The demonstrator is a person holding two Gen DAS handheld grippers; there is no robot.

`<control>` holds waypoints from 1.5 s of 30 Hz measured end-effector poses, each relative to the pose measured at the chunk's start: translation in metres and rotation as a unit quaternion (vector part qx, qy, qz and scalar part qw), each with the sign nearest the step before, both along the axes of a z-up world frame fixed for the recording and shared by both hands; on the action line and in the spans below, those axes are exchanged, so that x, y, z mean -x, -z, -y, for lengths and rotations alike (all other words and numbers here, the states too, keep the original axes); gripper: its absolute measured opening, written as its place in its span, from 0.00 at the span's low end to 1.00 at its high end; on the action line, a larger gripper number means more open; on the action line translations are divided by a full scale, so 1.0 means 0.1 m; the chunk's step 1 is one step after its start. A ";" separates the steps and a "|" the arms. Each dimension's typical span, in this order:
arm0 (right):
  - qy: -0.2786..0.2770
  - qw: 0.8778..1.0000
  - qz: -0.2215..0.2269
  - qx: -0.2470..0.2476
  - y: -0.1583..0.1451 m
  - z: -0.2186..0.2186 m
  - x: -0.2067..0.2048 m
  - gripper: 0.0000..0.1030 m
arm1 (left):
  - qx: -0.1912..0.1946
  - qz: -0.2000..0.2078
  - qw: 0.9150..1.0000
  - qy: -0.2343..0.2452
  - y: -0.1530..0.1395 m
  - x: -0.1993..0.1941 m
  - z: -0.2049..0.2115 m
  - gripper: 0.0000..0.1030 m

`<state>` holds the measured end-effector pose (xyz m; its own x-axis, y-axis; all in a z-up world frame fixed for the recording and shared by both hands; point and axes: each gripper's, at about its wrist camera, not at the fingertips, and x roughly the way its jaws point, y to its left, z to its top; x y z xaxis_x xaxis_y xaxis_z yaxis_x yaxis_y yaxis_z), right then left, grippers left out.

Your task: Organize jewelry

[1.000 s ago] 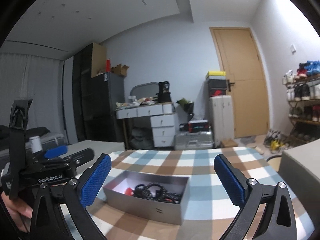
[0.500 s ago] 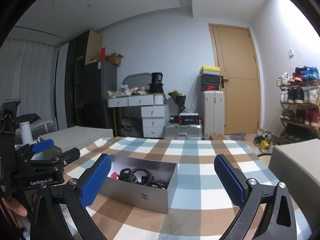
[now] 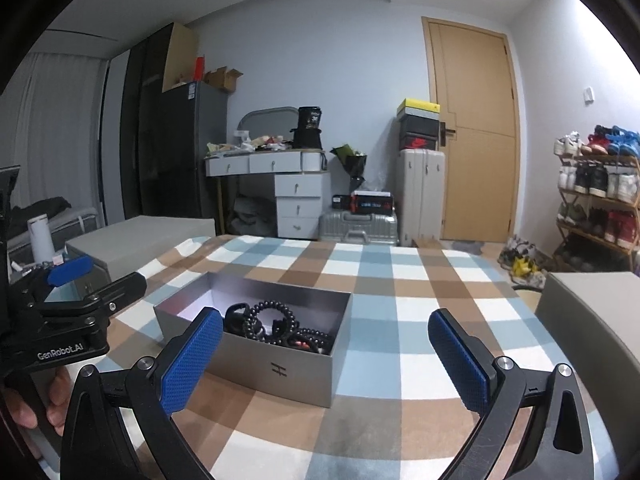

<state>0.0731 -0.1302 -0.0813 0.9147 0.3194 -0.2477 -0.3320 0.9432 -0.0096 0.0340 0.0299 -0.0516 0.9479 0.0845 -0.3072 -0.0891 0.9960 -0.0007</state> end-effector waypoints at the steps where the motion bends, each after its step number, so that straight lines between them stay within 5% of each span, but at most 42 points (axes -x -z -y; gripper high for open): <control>1: 0.000 1.000 0.000 0.001 -0.01 0.00 -0.01 1.00 | 0.000 0.000 1.000 -0.001 0.00 0.00 0.00 0.99; 45: 0.001 1.000 -0.001 0.001 -0.01 0.01 0.00 1.00 | 0.001 -0.002 1.000 0.000 0.00 -0.02 0.00 0.99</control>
